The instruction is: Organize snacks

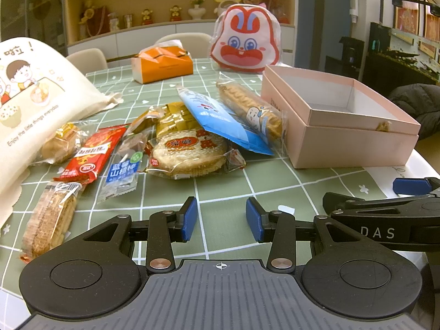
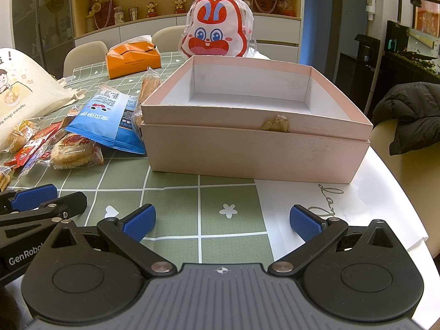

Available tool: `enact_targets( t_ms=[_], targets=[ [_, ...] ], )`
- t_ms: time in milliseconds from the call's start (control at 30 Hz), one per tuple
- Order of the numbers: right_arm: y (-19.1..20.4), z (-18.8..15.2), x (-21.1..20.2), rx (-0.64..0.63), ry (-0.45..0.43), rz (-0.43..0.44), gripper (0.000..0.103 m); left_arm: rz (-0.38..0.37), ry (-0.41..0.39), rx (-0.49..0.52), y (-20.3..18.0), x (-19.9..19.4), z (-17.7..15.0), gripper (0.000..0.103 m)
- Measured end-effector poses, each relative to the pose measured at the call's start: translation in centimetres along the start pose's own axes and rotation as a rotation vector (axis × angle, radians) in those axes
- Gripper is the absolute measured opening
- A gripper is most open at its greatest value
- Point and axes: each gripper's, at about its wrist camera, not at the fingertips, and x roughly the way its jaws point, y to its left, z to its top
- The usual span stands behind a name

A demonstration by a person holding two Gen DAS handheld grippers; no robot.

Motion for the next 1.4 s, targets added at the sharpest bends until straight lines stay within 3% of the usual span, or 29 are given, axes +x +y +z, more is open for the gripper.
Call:
enact_targets(
  t_ms=[333, 433, 567, 633, 767, 833, 900, 967, 1100, 1300, 1400],
  targets=[
    [0.0, 0.0, 0.1, 0.0, 0.0, 0.0, 0.103, -0.019, -0.002, -0.013, 0.1, -0.5, -0.2, 0.044],
    [0.0, 0.0, 0.1, 0.0, 0.0, 0.0, 0.103, -0.084, -0.003, -0.024, 0.8, -0.8, -0.3, 0.044],
    [-0.1, -0.2, -0.1, 0.0, 0.001, 0.003, 0.103, -0.242, 0.047, -0.11, 3.6, -1.5, 0.3, 0.044],
    [0.0, -0.1, -0.3, 0.001, 0.024, 0.003, 0.103, -0.261, 0.032, -0.12, 5.2, -2.5, 0.8, 0.044],
    [0.6, -0.1, -0.8, 0.024, 0.099, -0.03, 0.103, -0.222, -0.049, -0.159, 10.6, -4.6, 3.0, 0.044],
    [1.0, -0.1, -1.0, 0.02, 0.148, -0.025, 0.103, -0.149, -0.083, -0.186, 13.8, -4.5, 4.5, 0.044],
    [1.2, 0.0, -1.3, 0.012, 0.178, -0.014, 0.103, -0.061, -0.08, -0.2, 16.6, -3.3, 5.9, 0.044],
    [1.4, -0.2, -1.7, 0.023, 0.173, -0.027, 0.103, 0.01, -0.03, -0.25, 19.7, -0.5, 7.2, 0.044],
    [2.1, -1.2, -2.1, 0.042, 0.106, -0.054, 0.103, -0.01, 0.067, -0.347, 23.7, 4.6, 8.2, 0.043],
    [1.8, -1.4, -2.4, 0.038, 0.088, -0.049, 0.103, 0.001, 0.044, -0.221, 22.8, 7.1, 8.3, 0.048],
    [1.8, -1.4, -2.3, 0.03, 0.082, -0.039, 0.103, -0.004, 0.03, -0.208, 22.8, 7.0, 7.8, 0.049]
  ],
)
